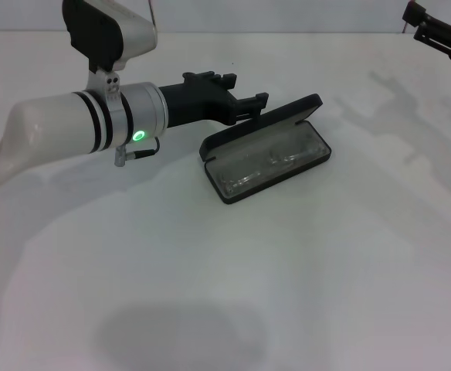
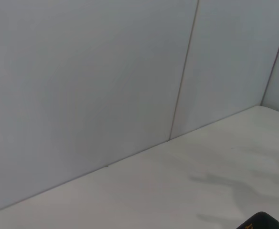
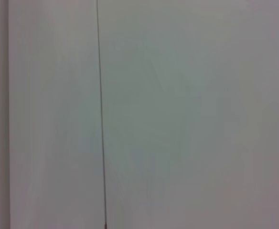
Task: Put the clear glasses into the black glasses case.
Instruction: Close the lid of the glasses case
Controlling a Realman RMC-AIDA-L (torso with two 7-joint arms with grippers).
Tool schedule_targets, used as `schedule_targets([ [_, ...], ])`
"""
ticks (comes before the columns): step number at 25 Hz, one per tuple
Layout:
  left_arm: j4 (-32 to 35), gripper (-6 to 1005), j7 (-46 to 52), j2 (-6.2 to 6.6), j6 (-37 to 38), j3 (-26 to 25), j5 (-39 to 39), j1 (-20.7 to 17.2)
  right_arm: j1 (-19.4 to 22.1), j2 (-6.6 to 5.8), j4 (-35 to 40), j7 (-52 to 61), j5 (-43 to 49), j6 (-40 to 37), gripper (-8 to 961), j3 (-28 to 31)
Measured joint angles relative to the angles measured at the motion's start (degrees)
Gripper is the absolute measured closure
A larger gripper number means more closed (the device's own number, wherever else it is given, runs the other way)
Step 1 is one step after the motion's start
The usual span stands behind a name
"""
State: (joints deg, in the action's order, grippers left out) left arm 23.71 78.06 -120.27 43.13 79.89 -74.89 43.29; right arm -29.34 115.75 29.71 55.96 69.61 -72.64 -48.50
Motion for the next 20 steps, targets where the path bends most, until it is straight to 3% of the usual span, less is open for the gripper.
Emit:
schedule_targets([
  [8, -0.12, 300, 0.09, -0.13, -0.06, 0.55, 0.05, -0.06, -0.3, -0.13, -0.01, -0.04, 0.27, 0.15, 65, -0.16],
  [20, 0.39, 301, 0.91, -0.15, 0.11, 6.59, 0.58, 0.11, -0.36, -0.18, 0.15, -0.08, 0.41, 0.68, 65, -0.19],
])
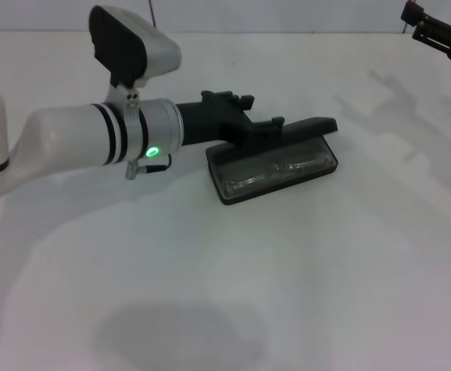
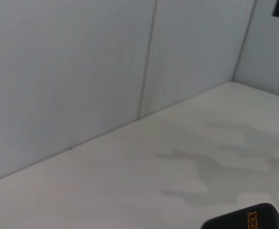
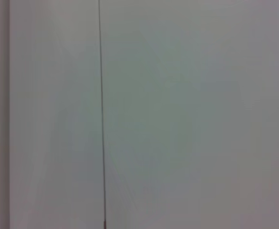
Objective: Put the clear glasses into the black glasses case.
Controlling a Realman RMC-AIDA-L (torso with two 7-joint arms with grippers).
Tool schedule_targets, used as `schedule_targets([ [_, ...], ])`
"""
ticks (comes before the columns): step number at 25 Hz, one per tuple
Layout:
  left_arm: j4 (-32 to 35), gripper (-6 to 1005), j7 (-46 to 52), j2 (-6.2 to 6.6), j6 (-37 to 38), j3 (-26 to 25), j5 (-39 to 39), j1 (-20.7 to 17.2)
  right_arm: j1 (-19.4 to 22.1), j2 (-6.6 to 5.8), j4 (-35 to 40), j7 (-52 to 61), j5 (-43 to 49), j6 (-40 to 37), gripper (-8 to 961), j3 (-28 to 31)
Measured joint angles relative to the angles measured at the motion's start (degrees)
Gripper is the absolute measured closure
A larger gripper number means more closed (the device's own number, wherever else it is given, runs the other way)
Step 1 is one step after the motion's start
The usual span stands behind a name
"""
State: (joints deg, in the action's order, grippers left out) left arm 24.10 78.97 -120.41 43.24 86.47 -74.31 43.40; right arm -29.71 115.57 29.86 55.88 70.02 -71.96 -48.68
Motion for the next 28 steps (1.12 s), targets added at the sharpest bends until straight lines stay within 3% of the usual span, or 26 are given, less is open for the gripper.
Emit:
schedule_targets([
  [7, -0.02, 301, -0.57, -0.07, -0.09, 3.55, 0.05, -0.37, 0.0, 0.13, -0.08, -1.32, -0.11, 0.29, 65, 0.16],
  [15, 1.61, 301, -1.38, 0.02, 1.19, 3.79, 2.95, -2.02, 0.0, 0.01, 0.07, -1.39, 0.1, 0.5, 65, -2.67],
  [17, 4.11, 301, -3.16, 0.27, 4.39, 3.69, 5.34, -4.17, 0.01, -0.14, 0.45, -1.31, 0.12, 0.29, 65, -4.27],
  [22, 12.11, 301, -9.46, 1.16, 20.99, 0.12, 8.8, -12.18, 0.17, -1.37, 3.2, 1.21, 2.73, -3.49, 65, -9.43],
  [26, 13.5, 301, -14.22, 2.24, 35.27, -6.14, 8.36, -16.33, -1.42, -3.56, 6.19, 7.88, 11.29, -14.51, 65, -11.2],
  [27, 13.5, 301, -14.22, 2.24, 35.27, -6.14, 8.36, -16.33, -2.18, -3.97, 6.26, 8.37, 12.98, -17.36, 65, -11.23],
  [28, 11.91, 301, -17.83, 3.36, 42.29, -8.75, 8.36, -17.81, -3.13, -4.32, 6.28, 8.61, 15.23, -21.13, 65, -11.24],
])
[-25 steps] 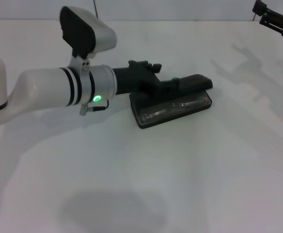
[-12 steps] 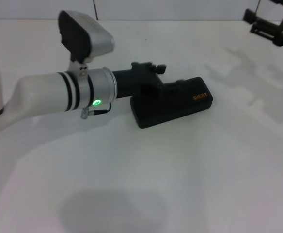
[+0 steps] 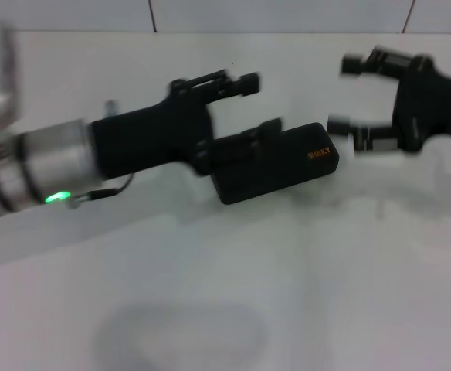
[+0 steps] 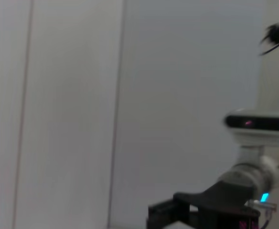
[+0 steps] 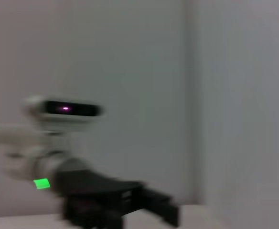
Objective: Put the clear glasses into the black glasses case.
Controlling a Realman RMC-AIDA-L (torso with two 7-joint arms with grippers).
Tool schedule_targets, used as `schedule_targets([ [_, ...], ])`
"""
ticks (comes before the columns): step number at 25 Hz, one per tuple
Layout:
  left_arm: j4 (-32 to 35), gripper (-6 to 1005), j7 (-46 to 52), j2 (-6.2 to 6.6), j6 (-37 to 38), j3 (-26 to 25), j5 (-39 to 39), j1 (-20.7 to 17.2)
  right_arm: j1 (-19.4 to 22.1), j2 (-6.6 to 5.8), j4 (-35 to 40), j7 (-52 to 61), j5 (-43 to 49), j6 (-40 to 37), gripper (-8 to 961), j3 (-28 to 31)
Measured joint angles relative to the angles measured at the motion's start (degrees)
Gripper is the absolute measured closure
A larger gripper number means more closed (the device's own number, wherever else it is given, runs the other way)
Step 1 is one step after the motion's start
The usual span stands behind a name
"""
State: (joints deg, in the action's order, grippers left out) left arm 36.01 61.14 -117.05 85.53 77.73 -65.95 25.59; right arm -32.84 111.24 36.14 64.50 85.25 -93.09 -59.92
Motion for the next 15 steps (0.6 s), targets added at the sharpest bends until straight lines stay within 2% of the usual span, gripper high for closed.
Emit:
schedule_targets([
  [3, -3.39, 301, -4.87, 1.0, 6.58, -2.54, 0.01, -1.23, -1.38, -0.1, 0.02, -0.2, 3.75, -4.83, 65, -0.01],
  [7, -5.73, 301, -9.96, 2.16, 12.75, -3.26, -0.33, -3.13, -2.19, 0.77, 0.18, -0.6, 6.53, -5.5, 65, -0.04],
  [15, -5.74, 301, -11.09, 2.0, 13.48, -3.59, -2.16, -3.97, -2.23, 1.18, 0.02, -1.15, 6.68, -4.33, 65, -0.05],
])
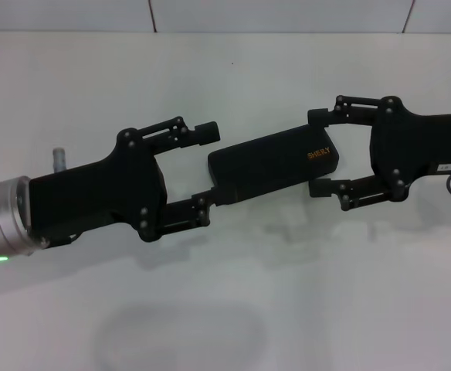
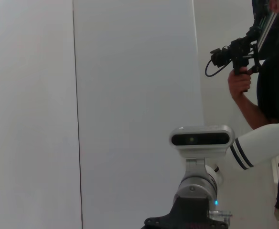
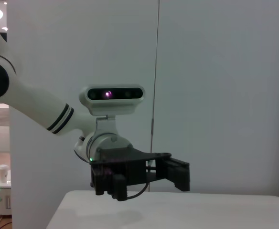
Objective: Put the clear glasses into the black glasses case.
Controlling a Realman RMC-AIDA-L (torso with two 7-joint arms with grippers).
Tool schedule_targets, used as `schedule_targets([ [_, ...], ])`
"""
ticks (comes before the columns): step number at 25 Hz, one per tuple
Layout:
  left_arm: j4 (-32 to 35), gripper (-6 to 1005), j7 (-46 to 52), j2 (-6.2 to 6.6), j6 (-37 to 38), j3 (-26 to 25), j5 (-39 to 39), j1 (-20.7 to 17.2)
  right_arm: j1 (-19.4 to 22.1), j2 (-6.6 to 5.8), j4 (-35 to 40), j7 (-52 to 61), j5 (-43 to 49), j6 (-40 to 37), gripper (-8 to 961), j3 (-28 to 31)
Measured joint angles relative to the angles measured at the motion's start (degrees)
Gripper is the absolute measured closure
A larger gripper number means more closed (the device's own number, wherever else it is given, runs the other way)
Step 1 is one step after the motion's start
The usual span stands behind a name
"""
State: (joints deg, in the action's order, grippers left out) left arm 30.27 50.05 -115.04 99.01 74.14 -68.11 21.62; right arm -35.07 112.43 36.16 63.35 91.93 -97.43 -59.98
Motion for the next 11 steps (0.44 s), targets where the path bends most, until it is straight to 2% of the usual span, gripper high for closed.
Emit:
schedule_targets([
  [11, 0.05, 301, -0.08, 0.26, 0.14, -0.05, -0.75, 0.8, 0.39, 0.61, 0.23, -1.6, 0.01, 0.12, 65, -0.12],
])
